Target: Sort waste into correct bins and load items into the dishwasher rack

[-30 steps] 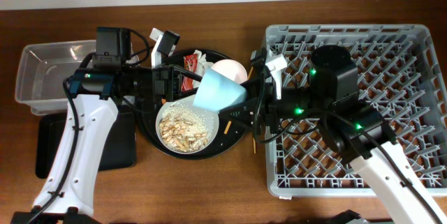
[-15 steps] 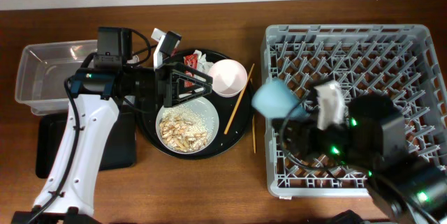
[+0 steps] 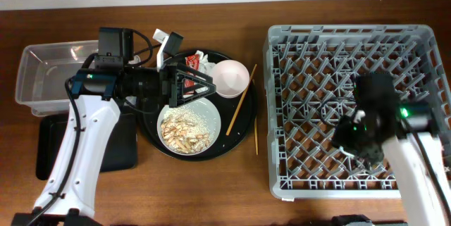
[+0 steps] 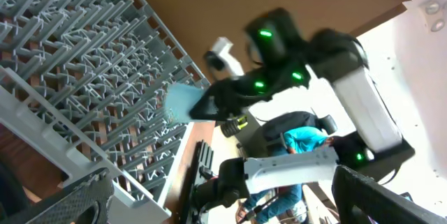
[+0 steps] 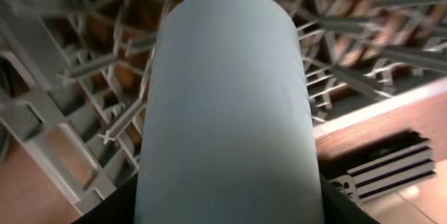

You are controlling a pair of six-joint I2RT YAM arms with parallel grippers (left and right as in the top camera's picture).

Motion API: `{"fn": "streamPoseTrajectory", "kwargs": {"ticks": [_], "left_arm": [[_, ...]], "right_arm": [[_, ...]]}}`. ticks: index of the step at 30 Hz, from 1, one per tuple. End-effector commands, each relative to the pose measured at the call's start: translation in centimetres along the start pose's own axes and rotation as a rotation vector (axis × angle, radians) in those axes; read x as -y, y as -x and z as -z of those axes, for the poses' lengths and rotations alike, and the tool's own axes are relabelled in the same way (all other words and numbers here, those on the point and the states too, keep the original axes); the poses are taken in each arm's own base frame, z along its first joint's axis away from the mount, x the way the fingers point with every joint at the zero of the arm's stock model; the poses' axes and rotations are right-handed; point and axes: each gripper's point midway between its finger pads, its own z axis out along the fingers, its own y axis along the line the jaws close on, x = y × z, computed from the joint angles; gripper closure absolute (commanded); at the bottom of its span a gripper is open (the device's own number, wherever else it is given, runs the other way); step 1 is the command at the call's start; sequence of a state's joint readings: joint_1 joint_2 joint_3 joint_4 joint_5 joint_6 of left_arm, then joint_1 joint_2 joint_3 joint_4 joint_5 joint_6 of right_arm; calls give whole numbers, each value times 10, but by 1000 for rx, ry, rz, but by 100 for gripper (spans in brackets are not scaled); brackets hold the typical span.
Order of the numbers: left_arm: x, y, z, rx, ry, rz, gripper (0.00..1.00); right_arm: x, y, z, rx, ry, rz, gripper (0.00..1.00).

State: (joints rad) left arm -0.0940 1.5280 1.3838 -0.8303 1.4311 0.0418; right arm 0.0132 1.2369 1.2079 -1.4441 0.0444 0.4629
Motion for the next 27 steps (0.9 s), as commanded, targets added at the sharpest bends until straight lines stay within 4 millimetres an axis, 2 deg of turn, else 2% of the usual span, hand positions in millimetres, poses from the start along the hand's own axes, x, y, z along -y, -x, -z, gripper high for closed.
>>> {"fn": "streamPoseTrajectory", "kwargs": {"ticks": [1,2,3,4,5,7,8,10,11,13,14,15,16,17,18,19,20,21,22,24,25,26,27], "left_arm": [[3,1,-1,-1,-2,-16,1],[3,1,-1,-1,-2,-16,1],[3,1,-1,-1,-2,-16,1],[3,1,-1,-1,-1,-16,1],[3,1,-1,-1,-2,-16,1],[3,1,-1,-1,-1,-16,1],[3,1,-1,-1,-1,-16,1],[3,1,-1,-1,-1,-16,1],[1,1,-1,-2,7,-16,1],[-1,1,-1,-2,18,-16,1],[-5,1,0,-3,45,-16,1],[-8,1,0,-3,61,-15,1],[-13,1,1,-2,87,-13,1],[-20,1,4,2,138,0,1],[-42,0,13,9,294,36,1],[-62,-3,27,15,460,70,1],[-79,-9,46,31,645,130,1],[-92,-17,71,54,844,196,1],[-97,-23,96,79,1013,231,1],[-94,-33,136,128,1256,263,1],[-84,-35,160,162,1383,238,1],[-75,-36,173,188,1452,218,1],[-67,-35,182,213,1493,198,1]], "right_arm": [[-16,-9,-27,-182,50,103,48],[-16,-9,-35,-209,32,102,38],[-16,-9,-40,-230,23,96,15],[-16,-9,-41,-237,19,79,3],[-18,-7,-39,-226,27,70,2],[-22,4,-22,-146,61,73,2],[-27,17,3,-46,106,75,2],[-33,30,38,81,169,79,1],[-41,34,61,164,230,119,4],[-65,31,87,259,354,231,12],[-79,23,99,312,384,303,34],[-82,20,99,318,371,329,46],[-87,16,97,316,359,358,55],[-93,12,93,307,351,390,75],[-100,8,81,276,327,416,94],[-94,9,68,241,261,347,96],[-79,12,53,205,157,241,96],[-69,13,38,154,73,163,96],[-68,13,26,106,43,150,96],[-69,17,3,30,-8,139,96],[-67,20,-7,-5,-36,130,96],[-63,23,-15,-24,-69,120,96],[-49,28,-20,-33,-145,109,96]]}}
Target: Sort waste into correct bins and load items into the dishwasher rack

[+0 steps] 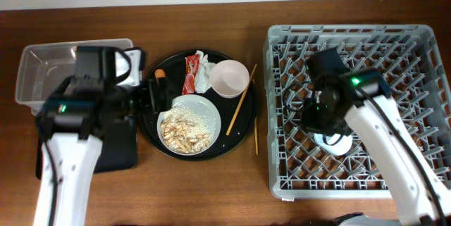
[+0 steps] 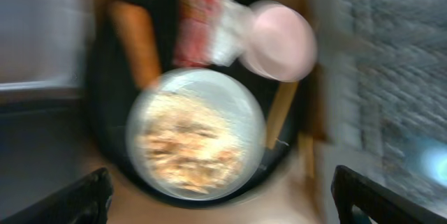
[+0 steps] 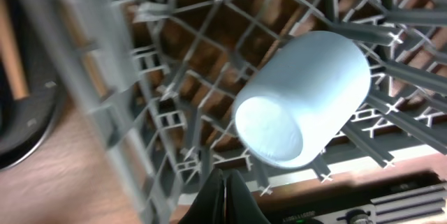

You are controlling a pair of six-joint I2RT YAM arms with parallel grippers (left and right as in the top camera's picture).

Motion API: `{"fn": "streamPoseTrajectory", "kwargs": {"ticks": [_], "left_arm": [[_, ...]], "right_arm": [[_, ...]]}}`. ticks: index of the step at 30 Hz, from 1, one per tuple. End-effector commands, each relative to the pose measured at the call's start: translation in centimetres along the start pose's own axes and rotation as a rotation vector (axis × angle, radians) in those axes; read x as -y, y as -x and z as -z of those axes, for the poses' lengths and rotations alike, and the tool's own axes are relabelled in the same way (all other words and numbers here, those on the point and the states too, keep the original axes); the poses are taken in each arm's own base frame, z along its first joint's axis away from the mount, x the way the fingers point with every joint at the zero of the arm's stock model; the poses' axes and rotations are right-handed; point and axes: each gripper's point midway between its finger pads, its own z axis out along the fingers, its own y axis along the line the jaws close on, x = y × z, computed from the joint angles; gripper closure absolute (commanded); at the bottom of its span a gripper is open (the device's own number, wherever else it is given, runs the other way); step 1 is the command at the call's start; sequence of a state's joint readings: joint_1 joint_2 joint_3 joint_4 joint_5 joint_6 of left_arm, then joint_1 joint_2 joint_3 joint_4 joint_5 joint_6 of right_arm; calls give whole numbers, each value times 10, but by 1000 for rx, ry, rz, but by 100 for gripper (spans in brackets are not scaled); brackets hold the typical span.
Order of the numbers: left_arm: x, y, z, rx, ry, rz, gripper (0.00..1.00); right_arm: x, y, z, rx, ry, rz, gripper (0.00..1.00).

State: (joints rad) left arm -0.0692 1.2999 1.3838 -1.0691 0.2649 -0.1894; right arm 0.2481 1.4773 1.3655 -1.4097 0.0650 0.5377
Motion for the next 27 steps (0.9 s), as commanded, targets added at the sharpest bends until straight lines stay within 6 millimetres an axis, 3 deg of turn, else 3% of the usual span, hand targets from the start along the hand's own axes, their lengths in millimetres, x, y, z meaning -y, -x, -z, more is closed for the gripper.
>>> {"fn": "streamPoseTrajectory", "kwargs": {"ticks": [1,5,6,7,9,10,13,18,19,20,22,24,26,27], "left_arm": [[-47,13,39,154,304,38,1],[-47,13,41,159,303,38,1],[-47,13,41,159,302,38,1],[-45,14,40,163,293,37,1],[-43,19,40,180,283,34,1],[-44,18,40,175,285,35,1],[-44,17,40,175,285,35,1],[-44,17,40,175,285,35,1],[-44,17,40,175,285,35,1],[-44,17,40,175,285,35,1],[-44,17,40,175,285,35,1],[-44,17,40,175,285,35,1],[-44,17,40,174,285,35,1],[-44,17,40,175,285,35,1]], "right_arm": [[38,6,-12,-28,-182,-64,96],[77,5,-19,-80,-272,-145,96],[77,4,-22,-100,-240,-167,96],[69,6,-22,-101,-185,-116,96],[29,8,-18,-88,43,49,96],[19,8,-15,-74,89,70,96],[20,2,-17,-89,76,77,96],[66,-21,-47,-154,-167,-76,96],[84,-20,-41,-128,-253,-167,96],[86,-17,-35,-102,-253,-186,96],[73,-6,-16,-11,-166,-164,96],[42,7,14,116,-8,-17,95],[-35,10,58,283,338,278,68],[-59,9,71,332,430,335,60]]}}
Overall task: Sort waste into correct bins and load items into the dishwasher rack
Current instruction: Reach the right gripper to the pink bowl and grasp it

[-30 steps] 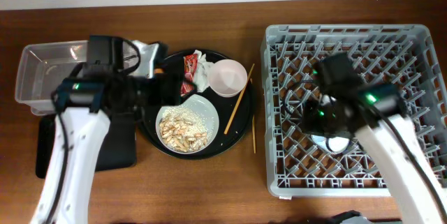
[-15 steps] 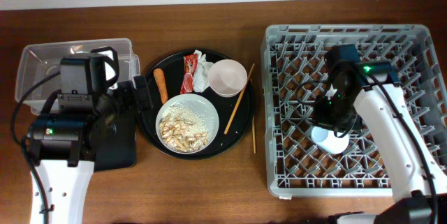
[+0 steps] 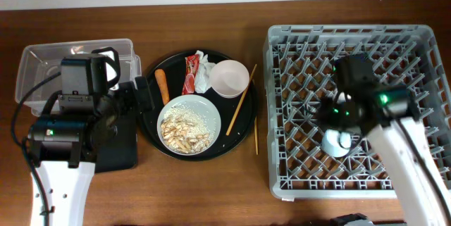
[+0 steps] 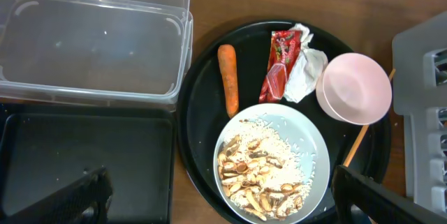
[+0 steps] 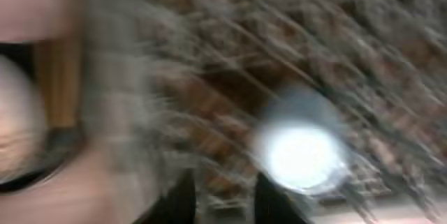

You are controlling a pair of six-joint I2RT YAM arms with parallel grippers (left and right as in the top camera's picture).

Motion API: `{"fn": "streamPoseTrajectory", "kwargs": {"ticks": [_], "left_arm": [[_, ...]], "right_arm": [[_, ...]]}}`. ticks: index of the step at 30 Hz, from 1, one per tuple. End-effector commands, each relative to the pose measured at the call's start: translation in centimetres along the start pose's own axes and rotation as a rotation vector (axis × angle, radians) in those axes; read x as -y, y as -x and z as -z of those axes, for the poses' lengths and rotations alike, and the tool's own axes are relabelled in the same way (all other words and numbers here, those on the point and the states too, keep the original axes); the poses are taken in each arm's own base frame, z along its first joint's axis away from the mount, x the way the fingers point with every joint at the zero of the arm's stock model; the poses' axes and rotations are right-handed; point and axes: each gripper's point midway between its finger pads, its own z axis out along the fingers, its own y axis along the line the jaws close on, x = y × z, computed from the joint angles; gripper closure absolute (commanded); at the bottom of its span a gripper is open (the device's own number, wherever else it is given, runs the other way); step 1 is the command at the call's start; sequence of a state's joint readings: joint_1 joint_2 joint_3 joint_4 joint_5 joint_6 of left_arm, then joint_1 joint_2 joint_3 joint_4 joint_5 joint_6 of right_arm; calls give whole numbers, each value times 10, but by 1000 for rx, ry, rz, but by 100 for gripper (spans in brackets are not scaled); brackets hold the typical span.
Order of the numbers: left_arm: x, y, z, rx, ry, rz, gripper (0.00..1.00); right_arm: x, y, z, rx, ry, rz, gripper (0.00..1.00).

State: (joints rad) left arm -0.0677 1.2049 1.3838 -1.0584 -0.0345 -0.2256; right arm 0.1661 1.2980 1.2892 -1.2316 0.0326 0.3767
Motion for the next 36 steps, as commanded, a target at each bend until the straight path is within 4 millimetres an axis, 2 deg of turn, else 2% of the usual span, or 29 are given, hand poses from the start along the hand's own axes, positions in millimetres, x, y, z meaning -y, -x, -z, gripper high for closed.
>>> {"fn": "streamPoseTrajectory", "kwargs": {"ticks": [1,3,5,6,8,9,10,11,14,19,21,24,27,30,31,34,36], "left_arm": [[-3,3,1,8,13,10,1],[-3,3,1,8,13,10,1],[-3,3,1,8,13,10,1],[-3,3,1,8,13,10,1],[-3,3,1,8,13,10,1],[-3,3,1,8,13,10,1],[-3,3,1,8,13,10,1],[-3,3,1,8,13,10,1],[-3,3,1,8,13,10,1],[-3,3,1,8,13,10,1],[-3,3,1,8,13,10,1],[-3,3,1,8,13,10,1],[-3,3,1,8,13,10,1],[-3,3,1,8,13,10,1],[-3,3,1,8,13,10,1],[-3,3,1,8,13,10,1],[-3,3,1,8,13,10,1]], "right_arm": [[-98,4,43,138,388,292,53],[-126,13,34,163,417,290,48],[-164,23,12,176,455,334,46],[-177,28,-4,174,457,338,45],[-192,37,-35,160,440,320,46],[-199,47,-62,161,424,312,47],[-198,57,-80,171,392,279,55],[-195,69,-95,195,348,245,56],[-191,94,-116,230,282,145,48],[-188,91,-155,176,240,86,42],[-184,90,-170,165,206,59,43],[-183,80,-187,116,198,38,50],[-185,75,-194,94,204,43,71],[-187,70,-198,72,213,46,72],[-186,69,-199,67,209,46,77],[-183,63,-200,43,196,44,79],[-180,58,-201,21,185,47,93]]}}
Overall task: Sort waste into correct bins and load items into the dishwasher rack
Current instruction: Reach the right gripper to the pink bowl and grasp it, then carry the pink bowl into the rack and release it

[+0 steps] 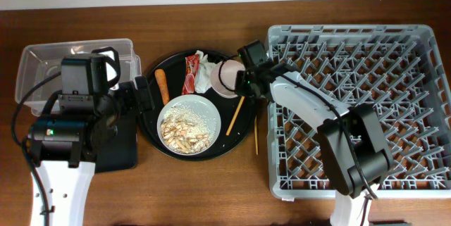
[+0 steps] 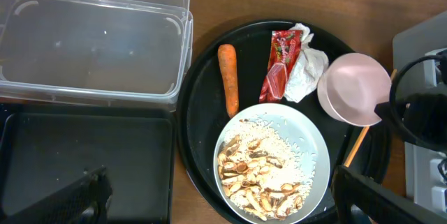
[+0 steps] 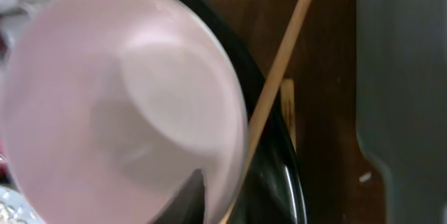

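Note:
A pink bowl (image 1: pixel 224 78) (image 3: pixel 126 98) sits at the right of the round black tray (image 1: pixel 151 129). My right gripper (image 1: pixel 244 80) (image 3: pixel 218 199) is open at the bowl's right rim. One dark fingertip (image 3: pixel 190 195) shows inside the bowl; the other is lost against the tray. Also on the tray are a white plate of rice and scraps (image 1: pixel 187 124), a carrot (image 1: pixel 163 85), a red packet (image 1: pixel 191 73) and a crumpled napkin (image 1: pixel 204 78). My left gripper (image 1: pixel 143 92) (image 2: pixel 222 199) hangs open and empty, high over the tray's left side. The grey dishwasher rack (image 1: pixel 394 50) lies at right.
One chopstick (image 1: pixel 238 110) (image 3: pixel 276 98) leans on the tray's right edge and another (image 1: pixel 255 134) lies on the table beside the rack. A clear plastic bin (image 1: pixel 49 78) and a black bin (image 1: pixel 116 148) sit at the left. My right arm crosses the rack's left half.
My right gripper has moved from above the pale cup in the rack leftward to the pink bowl's rim. The cup is now hidden under that arm. My left arm has not moved.
My right gripper first held a pale blue cup over the rack's front while my left arm stretched across the tray. Then the cup stood upside down in the rack, let go, and my left arm was back near the bins. Now my right gripper is at the bowl.

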You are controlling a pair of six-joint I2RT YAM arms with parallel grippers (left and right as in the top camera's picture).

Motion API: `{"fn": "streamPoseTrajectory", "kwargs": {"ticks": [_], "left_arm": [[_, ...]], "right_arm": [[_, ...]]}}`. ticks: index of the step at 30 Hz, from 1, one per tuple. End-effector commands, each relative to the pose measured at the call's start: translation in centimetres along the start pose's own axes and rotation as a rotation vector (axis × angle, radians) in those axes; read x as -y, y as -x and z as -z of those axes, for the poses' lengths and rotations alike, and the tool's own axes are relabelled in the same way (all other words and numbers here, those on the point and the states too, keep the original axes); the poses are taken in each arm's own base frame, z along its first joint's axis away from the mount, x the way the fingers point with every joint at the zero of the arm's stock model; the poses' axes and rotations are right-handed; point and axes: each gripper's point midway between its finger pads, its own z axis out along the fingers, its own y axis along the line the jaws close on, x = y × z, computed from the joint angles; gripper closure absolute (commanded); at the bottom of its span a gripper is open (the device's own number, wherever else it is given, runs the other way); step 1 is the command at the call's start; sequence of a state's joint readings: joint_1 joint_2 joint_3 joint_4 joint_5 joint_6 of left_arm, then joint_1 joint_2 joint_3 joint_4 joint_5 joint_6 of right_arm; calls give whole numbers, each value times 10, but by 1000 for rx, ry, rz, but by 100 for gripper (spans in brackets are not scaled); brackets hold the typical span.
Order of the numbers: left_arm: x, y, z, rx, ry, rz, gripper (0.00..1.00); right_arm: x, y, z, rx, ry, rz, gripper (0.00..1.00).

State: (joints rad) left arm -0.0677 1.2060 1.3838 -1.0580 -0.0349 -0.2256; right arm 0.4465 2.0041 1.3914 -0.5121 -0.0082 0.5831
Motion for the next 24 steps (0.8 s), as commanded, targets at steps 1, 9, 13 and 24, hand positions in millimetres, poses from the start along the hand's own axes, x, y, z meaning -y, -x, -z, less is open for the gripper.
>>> {"fn": "streamPoseTrajectory", "kwargs": {"ticks": [1,9,13,24], "left_arm": [[-3,3,1,9,13,10,1],[-3,3,1,9,13,10,1],[-3,3,1,9,13,10,1],[-3,3,1,9,13,10,1]], "right_arm": [[-2,-2,-3,-22,4,-6,96],[-51,37,72,88,151,102,96],[7,79,185,348,-187,62,96],[203,73,279,394,-1245,91,96]]}}
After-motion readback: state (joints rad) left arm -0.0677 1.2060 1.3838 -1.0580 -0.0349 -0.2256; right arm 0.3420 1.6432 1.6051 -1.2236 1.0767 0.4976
